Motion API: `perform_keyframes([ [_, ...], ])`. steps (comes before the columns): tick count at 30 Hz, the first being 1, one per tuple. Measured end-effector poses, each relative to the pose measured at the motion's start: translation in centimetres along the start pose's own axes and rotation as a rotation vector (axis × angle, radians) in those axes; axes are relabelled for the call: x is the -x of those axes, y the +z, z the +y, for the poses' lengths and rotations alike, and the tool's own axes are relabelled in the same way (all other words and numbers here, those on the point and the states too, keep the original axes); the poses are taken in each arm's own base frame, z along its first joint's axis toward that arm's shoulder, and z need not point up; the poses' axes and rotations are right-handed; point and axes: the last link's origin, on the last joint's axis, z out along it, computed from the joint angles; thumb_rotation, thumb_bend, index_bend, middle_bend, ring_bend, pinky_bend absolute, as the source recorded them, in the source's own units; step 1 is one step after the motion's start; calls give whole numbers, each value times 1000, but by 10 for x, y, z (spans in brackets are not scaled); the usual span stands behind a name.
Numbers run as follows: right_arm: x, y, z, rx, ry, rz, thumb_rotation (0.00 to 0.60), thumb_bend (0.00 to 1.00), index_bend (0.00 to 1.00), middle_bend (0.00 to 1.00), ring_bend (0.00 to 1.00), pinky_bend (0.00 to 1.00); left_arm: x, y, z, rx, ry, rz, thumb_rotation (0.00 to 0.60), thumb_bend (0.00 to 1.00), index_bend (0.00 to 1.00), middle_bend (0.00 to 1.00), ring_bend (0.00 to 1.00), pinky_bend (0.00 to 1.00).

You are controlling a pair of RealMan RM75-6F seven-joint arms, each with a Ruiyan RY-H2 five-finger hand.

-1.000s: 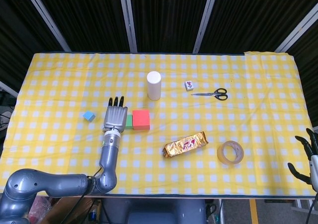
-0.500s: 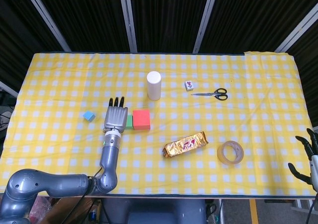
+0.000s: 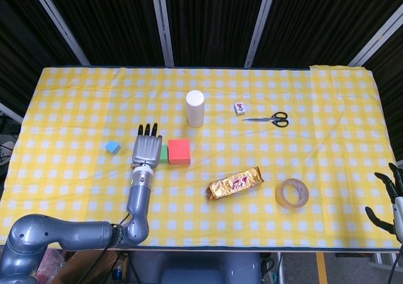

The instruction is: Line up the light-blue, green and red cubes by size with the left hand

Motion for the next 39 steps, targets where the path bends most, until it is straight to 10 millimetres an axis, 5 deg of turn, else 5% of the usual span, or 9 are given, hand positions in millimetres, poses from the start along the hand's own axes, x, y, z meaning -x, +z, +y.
perform_keyframes([
  [13,1,1,1,7,0,-8,600,318,193,0,23,0,-6,-5,-4,-3,23,8,600,380,281,0,0,0],
  [22,2,1,-2,2,-6,-11,600,317,193,0,23,0,-21,-13,-23,-18,17,30,600,375,266,0,0,0],
  [26,2,1,-1,5,-6,-11,600,317,193,0,23,0,-26,-18,-37,-26,13,34,600,294,242,0,0,0],
  [32,2,-1,-1,6,-4,-10,600,318,193,0,23,0,-32,-29,-72,-55,19,27,600,179,219,0,0,0],
  [39,2,-2,-7,-7,-8,-13,600,317,193,0,23,0,-26,-34,-137,-154,-14,3,600,154,246,0,0,0],
])
